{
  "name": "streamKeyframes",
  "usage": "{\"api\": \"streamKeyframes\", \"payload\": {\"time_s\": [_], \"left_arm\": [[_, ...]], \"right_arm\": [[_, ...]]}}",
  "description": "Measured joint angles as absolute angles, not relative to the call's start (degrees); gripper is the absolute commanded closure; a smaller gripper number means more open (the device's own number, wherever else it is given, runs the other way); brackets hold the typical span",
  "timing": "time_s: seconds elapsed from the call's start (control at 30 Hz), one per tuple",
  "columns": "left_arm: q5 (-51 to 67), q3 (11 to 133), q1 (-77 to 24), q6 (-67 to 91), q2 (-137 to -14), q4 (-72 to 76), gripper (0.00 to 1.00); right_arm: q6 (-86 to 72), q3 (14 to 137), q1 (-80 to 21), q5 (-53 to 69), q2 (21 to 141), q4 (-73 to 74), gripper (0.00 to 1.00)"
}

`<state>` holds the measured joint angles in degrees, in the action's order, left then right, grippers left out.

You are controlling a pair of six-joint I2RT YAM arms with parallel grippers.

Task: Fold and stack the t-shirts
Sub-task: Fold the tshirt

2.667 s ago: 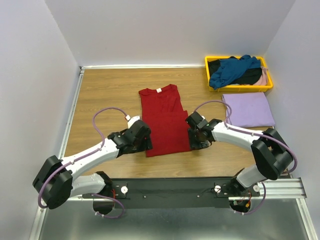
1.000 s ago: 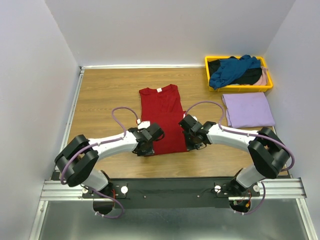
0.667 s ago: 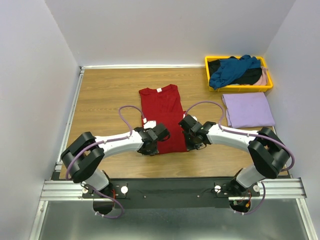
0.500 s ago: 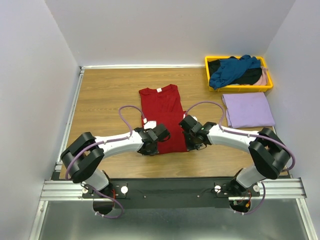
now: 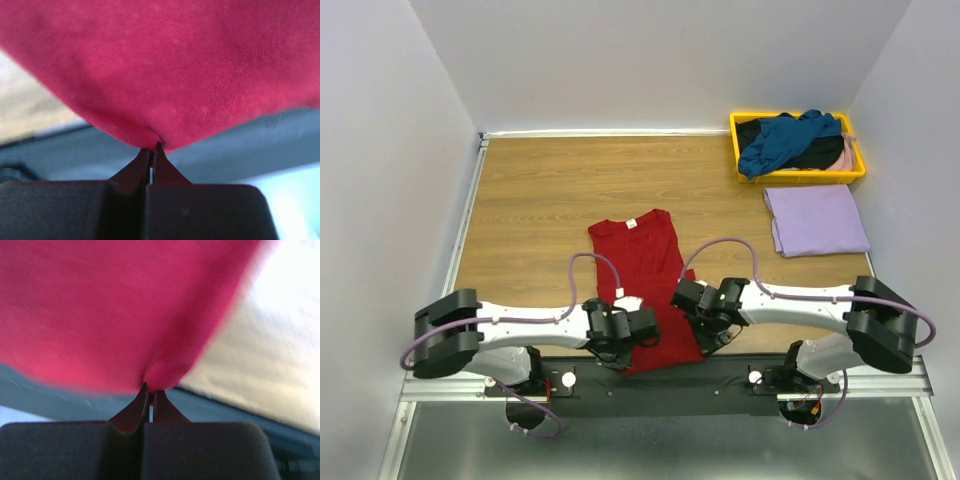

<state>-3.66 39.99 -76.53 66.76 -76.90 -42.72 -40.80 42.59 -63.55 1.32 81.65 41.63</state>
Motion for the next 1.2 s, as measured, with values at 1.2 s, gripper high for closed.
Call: {"api": "streamKeyframes", "payload": {"time_s": [1.2], "left_arm": [[-10.41, 63.11, -26.92, 37.43, -73.82, -34.57, 1.0]], "right_arm": [[-13.34, 104.18, -37.45, -13.23, 104.88, 53.19, 0.99]]}}
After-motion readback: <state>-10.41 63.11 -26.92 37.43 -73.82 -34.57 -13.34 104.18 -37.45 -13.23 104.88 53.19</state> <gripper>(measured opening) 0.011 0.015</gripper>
